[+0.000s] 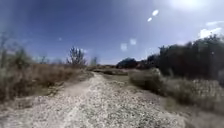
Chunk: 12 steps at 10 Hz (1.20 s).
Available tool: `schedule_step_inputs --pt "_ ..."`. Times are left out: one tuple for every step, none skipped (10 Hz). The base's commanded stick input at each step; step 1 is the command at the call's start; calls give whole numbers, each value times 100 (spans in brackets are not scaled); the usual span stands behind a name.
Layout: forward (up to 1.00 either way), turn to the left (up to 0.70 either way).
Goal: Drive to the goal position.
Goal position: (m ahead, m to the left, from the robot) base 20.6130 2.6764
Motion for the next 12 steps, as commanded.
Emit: schedule_step_inputs --pt "70 0" --pt "70 0" --pt "70 21" --pt "70 35" --pt "70 31" --pt "70 13" --pt "70 0" --pt "70 0" --pt "70 0" --pt "70 0" --pt "70 0" --pt "70 0"
